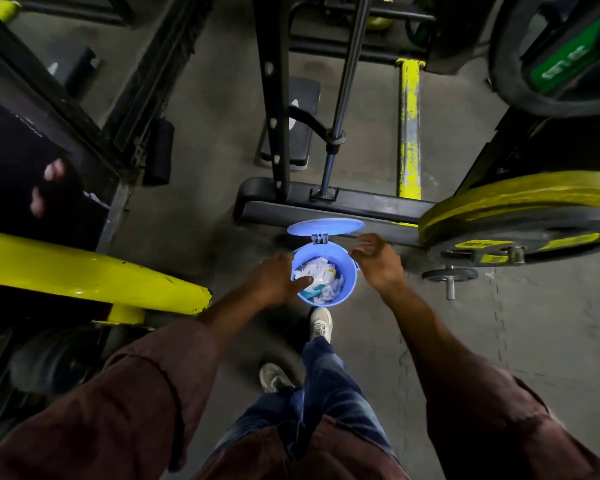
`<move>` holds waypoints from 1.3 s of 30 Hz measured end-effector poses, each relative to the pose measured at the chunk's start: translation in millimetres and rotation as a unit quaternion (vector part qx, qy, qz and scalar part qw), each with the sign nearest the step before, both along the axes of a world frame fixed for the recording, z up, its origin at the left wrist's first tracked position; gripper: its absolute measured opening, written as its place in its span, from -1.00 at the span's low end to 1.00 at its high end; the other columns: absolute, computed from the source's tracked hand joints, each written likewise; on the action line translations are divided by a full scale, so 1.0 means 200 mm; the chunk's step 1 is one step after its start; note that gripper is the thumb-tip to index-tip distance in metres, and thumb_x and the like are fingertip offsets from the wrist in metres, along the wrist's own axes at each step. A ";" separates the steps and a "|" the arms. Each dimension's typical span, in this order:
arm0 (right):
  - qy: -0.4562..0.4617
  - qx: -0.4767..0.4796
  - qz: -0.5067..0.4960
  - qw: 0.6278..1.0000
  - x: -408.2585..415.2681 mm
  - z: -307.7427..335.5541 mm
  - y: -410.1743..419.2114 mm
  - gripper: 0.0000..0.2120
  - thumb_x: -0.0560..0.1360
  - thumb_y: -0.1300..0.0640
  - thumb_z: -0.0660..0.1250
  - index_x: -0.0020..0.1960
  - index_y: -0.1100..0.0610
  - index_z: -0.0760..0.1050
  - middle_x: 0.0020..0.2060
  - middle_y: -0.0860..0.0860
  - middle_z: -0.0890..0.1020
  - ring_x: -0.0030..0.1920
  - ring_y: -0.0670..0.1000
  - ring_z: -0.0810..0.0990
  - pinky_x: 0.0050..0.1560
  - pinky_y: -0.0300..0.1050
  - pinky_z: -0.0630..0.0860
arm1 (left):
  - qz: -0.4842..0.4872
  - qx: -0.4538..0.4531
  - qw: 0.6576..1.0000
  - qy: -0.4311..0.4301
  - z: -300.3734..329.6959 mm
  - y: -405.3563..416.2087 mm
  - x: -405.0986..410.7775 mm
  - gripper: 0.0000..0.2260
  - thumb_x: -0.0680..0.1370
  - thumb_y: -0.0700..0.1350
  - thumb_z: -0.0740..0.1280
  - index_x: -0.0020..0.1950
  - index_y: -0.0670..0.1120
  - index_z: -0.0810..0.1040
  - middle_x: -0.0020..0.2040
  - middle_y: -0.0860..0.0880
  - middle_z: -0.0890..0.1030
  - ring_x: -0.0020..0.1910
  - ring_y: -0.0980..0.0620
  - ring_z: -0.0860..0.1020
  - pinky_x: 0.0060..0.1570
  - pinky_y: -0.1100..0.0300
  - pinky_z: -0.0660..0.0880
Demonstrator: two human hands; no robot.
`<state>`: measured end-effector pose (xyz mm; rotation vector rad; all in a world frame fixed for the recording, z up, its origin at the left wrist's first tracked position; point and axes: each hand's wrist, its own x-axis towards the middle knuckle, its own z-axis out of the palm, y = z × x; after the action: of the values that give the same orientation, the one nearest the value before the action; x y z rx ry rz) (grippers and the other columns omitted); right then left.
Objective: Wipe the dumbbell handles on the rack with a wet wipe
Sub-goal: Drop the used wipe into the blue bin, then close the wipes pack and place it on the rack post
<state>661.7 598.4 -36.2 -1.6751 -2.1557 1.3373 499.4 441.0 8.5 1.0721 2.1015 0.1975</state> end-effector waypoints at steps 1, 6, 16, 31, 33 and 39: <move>-0.005 0.006 0.001 1.000 0.00 0.01 -0.02 -0.78 0.48 0.06 0.42 0.10 0.09 0.61 0.08 -0.10 0.64 0.12 -0.06 0.59 -0.03 -0.30 0.32 | -0.001 0.007 1.000 0.001 0.01 -0.02 0.00 -0.45 0.60 0.11 0.39 0.48 -0.16 0.40 0.44 -0.17 0.49 0.38 -0.17 0.47 0.24 0.10 0.36; 0.003 0.018 -0.002 1.000 0.03 0.05 -0.09 -0.74 0.48 0.05 0.45 0.15 0.05 0.58 0.08 -0.04 0.66 0.12 -0.01 0.60 0.04 -0.21 0.41 | -0.006 0.015 1.000 0.006 0.05 -0.09 0.01 -0.46 0.62 0.10 0.37 0.49 -0.17 0.39 0.46 -0.19 0.46 0.40 -0.17 0.46 0.28 0.06 0.36; -0.002 0.011 0.036 0.999 0.05 0.11 -0.16 -0.69 0.51 0.05 0.40 0.24 0.01 0.52 0.11 -0.01 0.66 0.11 0.03 0.62 0.00 -0.24 0.39 | 0.002 0.015 1.000 0.013 0.08 -0.16 0.04 -0.42 0.61 0.16 0.35 0.50 -0.16 0.38 0.50 -0.18 0.43 0.43 -0.16 0.43 0.33 0.08 0.35; -0.042 0.057 0.169 0.983 0.08 0.27 -0.16 -0.62 0.57 -0.06 0.33 0.34 0.00 0.45 0.23 0.00 0.60 0.15 0.08 0.59 -0.02 -0.18 0.39 | 0.093 0.001 0.994 0.051 0.15 -0.25 0.07 -0.25 0.59 0.27 0.30 0.61 -0.17 0.22 0.60 -0.18 0.27 0.55 -0.17 0.30 0.51 -0.05 0.24; -0.026 0.070 0.203 0.976 0.04 0.33 -0.17 -0.62 0.56 -0.09 0.33 0.32 0.01 0.47 0.21 0.03 0.62 0.17 0.11 0.59 0.04 -0.14 0.46 | 0.124 0.008 0.990 0.063 0.20 -0.29 0.05 -0.25 0.58 0.29 0.30 0.60 -0.14 0.24 0.57 -0.18 0.33 0.51 -0.18 0.35 0.48 -0.06 0.29; -0.004 0.112 0.299 0.948 -0.22 0.54 -0.22 -0.63 0.55 -0.09 0.35 0.30 0.05 0.51 0.21 0.14 0.62 0.22 0.20 0.57 0.20 0.03 0.51 | 0.193 0.034 0.972 0.132 0.40 -0.47 -0.08 -0.28 0.59 0.31 0.26 0.57 -0.15 0.28 0.51 -0.22 0.40 0.46 -0.24 0.40 0.43 -0.04 0.33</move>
<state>618.2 554.4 72.7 -0.9754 -2.8248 1.1177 484.1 347.4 87.9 0.7478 2.5513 0.3333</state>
